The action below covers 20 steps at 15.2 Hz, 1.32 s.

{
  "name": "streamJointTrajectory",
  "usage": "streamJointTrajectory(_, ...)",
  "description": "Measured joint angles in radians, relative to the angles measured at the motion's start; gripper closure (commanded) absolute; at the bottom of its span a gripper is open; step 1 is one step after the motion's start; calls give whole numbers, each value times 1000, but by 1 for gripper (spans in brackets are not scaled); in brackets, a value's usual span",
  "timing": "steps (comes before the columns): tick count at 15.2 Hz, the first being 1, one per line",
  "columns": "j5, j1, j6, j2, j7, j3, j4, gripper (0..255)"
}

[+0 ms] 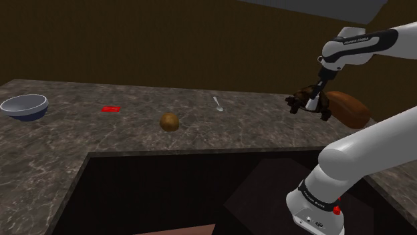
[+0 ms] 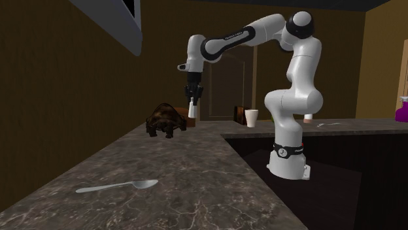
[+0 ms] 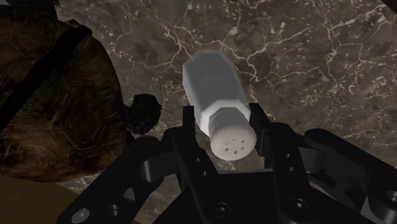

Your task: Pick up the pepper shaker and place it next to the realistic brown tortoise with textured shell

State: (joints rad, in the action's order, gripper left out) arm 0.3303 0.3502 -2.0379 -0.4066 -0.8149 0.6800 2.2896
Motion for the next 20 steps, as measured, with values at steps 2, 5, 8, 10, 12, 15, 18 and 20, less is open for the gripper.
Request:
streamJointTrajectory(2,-1,-2,-30,13,-3,11,17,255)
streamJointTrajectory(5,1,-2,-75,27,-5,25,49,255)
streamJointTrajectory(8,0,-3,-118,45,-7,38,75,255)
streamJointTrajectory(10,1,-4,-152,55,-6,46,99,255)
streamJointTrajectory(12,-2,-7,-179,69,-8,54,113,255)
streamJointTrajectory(15,-7,-11,-224,93,-14,69,136,255)
streamJointTrajectory(18,-15,-16,-271,121,-23,87,158,255)
streamJointTrajectory(20,-22,-21,-305,140,-26,95,174,255)
